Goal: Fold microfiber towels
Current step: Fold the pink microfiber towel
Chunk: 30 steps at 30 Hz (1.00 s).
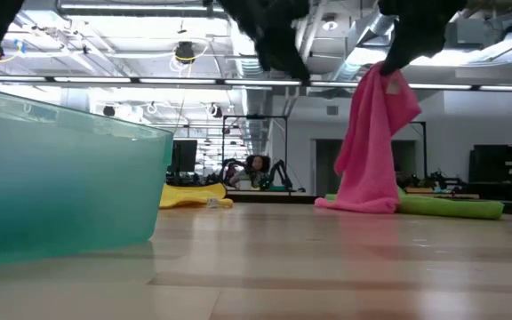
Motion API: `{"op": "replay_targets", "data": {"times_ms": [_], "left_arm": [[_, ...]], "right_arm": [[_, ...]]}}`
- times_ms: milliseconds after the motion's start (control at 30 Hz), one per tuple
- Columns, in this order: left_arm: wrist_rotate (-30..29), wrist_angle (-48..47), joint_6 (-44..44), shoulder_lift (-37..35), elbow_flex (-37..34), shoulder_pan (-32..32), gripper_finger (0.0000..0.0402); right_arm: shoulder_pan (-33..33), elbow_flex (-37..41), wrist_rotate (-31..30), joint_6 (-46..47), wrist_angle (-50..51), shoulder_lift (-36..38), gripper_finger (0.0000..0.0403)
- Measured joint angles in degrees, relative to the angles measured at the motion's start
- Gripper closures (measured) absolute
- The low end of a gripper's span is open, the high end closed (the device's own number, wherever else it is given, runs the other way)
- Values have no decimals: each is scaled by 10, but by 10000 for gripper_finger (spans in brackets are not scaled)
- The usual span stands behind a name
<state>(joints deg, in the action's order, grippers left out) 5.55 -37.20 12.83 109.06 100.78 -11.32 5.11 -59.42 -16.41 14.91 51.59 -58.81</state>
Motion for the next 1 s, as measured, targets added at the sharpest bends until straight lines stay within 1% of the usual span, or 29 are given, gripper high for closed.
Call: {"op": "replay_targets", "data": {"times_ms": [67,167,233,300,333,367,433,500,533,700,767,833,900,1000], "left_arm": [[26,56,-15,24,-10,-3,300],[26,96,-23,67,-18,-3,252],[1,130,-33,95,-16,0,224],[-33,141,-47,122,-13,2,200],[-53,152,-57,130,-11,3,190],[-68,143,-63,137,-12,3,183],[-86,146,-67,150,-12,2,172],[-90,143,-72,153,-18,1,167],[-88,166,-75,159,-17,1,167],[-46,212,-108,165,-17,0,172],[-38,211,-119,166,-17,0,176],[-41,215,-125,167,-17,1,180],[-60,216,-125,167,-17,1,186],[-74,216,-123,167,-17,-2,210]], "right_arm": [[-6,0,0,4,0,0,375],[-9,-1,0,8,-2,-3,379],[-9,0,0,12,-2,-5,382],[-9,0,0,13,-2,-4,384],[-9,0,0,14,-2,-4,384],[-9,0,0,15,-2,-4,383],[-9,0,0,20,-2,-4,379],[-9,0,0,21,-2,-4,376],[-9,0,0,22,-2,-4,375],[-9,0,0,22,-1,-4,381],[-9,0,0,22,-1,-4,382],[-9,0,0,23,1,-4,381],[-9,0,0,27,0,-4,378],[-9,0,0,31,0,-4,375]]}}
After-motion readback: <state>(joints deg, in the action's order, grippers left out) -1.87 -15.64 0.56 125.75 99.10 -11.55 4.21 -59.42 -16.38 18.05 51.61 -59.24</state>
